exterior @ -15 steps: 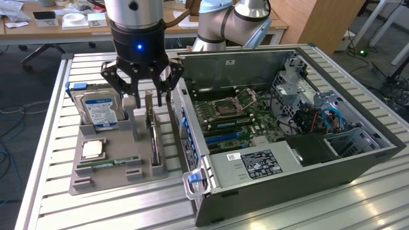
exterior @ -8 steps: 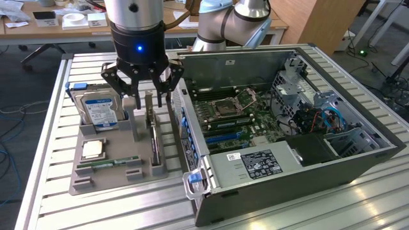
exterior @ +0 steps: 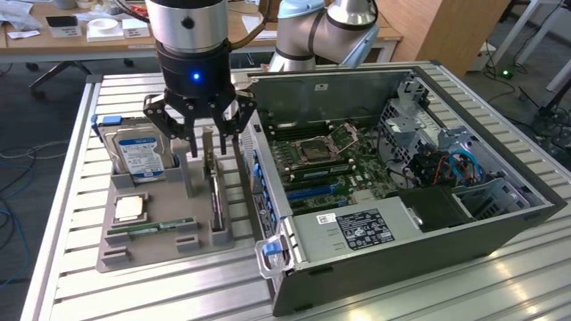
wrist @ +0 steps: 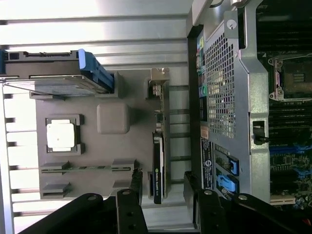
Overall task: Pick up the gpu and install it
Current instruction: 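Pick up the gpu and move the gpu toward the slot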
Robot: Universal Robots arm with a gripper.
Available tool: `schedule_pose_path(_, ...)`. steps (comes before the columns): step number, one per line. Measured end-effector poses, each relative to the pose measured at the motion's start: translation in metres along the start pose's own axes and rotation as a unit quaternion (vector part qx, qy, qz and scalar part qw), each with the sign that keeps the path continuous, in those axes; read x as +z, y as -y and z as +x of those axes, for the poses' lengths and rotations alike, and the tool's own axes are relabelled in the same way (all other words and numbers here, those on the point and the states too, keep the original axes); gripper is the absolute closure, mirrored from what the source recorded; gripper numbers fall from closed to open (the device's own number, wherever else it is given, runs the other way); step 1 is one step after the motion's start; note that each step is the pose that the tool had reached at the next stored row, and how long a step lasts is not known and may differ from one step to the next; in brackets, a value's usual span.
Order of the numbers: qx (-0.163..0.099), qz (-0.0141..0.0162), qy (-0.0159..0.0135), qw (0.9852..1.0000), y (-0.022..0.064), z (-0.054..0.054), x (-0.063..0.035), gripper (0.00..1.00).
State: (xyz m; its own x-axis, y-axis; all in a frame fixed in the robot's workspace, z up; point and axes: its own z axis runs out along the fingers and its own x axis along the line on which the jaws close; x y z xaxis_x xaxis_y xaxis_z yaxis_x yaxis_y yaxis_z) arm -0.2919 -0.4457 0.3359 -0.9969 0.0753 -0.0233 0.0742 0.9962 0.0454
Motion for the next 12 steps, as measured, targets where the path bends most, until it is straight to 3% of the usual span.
schedule_pose_path(12, 0.000, 0.0000, 0.0000, 1.0000, 0.0010, 0.000, 0.0218, 0.53)
